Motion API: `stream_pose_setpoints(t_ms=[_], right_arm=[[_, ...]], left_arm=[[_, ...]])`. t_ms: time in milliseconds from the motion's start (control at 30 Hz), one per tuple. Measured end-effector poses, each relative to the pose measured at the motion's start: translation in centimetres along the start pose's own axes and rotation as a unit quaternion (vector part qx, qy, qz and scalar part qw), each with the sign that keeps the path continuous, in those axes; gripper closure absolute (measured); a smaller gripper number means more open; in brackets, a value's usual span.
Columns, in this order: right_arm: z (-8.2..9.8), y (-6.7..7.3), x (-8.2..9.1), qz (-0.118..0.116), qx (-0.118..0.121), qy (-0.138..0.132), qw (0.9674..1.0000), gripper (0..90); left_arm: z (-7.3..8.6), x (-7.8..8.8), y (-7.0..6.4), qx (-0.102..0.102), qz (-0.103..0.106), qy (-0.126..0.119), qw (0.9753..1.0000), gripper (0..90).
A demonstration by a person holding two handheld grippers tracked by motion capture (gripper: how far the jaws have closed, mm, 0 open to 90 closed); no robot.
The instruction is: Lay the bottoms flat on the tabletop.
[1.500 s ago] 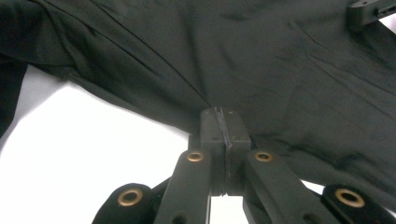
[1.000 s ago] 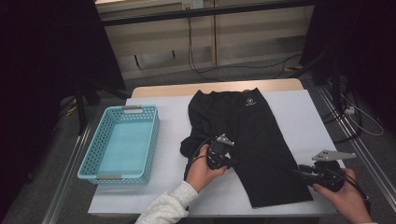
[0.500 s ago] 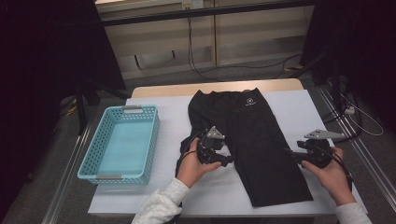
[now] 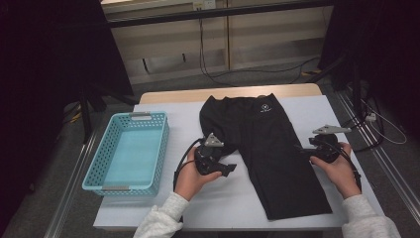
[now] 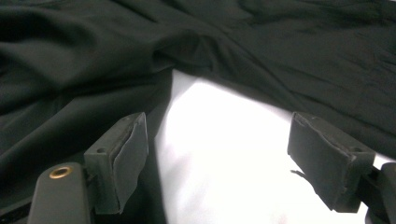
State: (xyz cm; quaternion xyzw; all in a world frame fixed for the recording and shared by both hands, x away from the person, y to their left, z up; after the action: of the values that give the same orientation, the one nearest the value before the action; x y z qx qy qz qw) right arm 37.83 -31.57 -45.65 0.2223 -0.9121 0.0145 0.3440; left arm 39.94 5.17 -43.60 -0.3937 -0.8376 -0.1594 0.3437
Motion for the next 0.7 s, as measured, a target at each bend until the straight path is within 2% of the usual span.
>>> stream_pose_setpoints(t_ms=[200, 300, 500, 633, 700], right_arm=[[-0.8, -0.1, -0.8, -0.006, -0.003, -0.012, 0.9999, 37.5], [-0.9, -0.3, -1.3, -0.001, -0.002, 0.000, 1.0000, 38.5], [-1.4, -1.1, -2.1, -0.005, -0.017, -0.002, 0.9998, 44.3], [-1.2, -1.2, -3.1, -0.003, -0.017, 0.023, 0.9996, 51.8], [-1.2, -1.1, -3.2, 0.002, -0.007, 0.027, 0.9996, 56.7]], left_arm=[[0.6, 0.8, 0.7, 0.011, -0.011, -0.004, 0.9999, 19.9], [0.8, 1.2, 1.1, 0.017, -0.016, -0.006, 0.9997, 19.8], [1.0, 1.5, 1.6, 0.023, -0.020, -0.007, 0.9995, 19.8], [1.0, 1.6, 1.9, 0.028, -0.024, -0.008, 0.9993, 19.7], [1.0, 1.7, 1.9, 0.027, -0.024, -0.007, 0.9993, 19.7]])
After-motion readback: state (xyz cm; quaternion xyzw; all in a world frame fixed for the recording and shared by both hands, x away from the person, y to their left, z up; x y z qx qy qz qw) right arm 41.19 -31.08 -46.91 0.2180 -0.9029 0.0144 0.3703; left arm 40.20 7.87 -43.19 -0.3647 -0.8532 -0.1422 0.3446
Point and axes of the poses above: each handheld gripper's, and its own axes: x roughly backward along the jaws, z roughly out of its underside, y roughly to its left, the point moved 1 cm from there along -x, roughly forward along the jaws, and after that the axes turned 9 degrees about -z, right-handed, at the moved point
